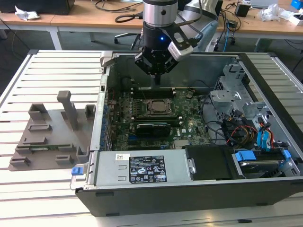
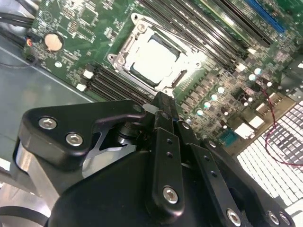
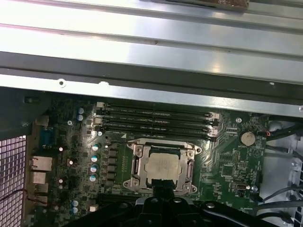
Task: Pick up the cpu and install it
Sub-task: 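Install the first cpu locking lever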
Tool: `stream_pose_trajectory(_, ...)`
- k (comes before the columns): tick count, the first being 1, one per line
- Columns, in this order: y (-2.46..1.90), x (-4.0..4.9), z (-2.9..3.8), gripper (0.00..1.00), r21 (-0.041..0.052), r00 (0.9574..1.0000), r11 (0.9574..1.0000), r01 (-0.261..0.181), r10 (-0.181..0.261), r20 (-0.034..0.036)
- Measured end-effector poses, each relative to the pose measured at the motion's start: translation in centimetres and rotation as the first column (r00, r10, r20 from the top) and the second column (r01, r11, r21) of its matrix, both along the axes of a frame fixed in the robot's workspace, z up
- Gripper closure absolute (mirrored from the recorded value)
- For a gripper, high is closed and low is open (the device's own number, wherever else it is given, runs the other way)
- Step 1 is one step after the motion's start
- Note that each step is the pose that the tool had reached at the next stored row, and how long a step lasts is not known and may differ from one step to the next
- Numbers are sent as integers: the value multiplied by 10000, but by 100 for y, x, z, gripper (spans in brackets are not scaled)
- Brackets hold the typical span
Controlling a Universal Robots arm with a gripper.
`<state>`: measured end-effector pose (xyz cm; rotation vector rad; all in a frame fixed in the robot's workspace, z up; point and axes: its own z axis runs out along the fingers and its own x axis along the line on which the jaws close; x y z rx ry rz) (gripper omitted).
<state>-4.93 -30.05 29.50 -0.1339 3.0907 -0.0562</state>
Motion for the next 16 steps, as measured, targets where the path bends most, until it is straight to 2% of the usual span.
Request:
stream_pose_trajectory(7, 0, -165, 0, 89, 1, 10000, 10000, -2, 2, 1)
stream_pose_trajectory(8, 0, -203, 0, 89, 1, 10000, 10000, 0, 0, 0)
stream_pose_trajectory(9, 0, -293, 0, 89, 1, 10000, 10000, -1, 1, 1)
stream_pose_trajectory(10, 0, -319, 0, 89, 1, 10000, 10000, 0, 0, 0)
stream_pose_trajectory(11, 0, -398, -1, 89, 0, 10000, 10000, -2, 2, 0)
stream_pose_trajectory(13, 12, -421, -6, 89, 0, 10000, 10000, 0, 0, 1)
stream_pose_trajectory(16, 100, -492, -81, 89, 0, 10000, 10000, 0, 0, 0)
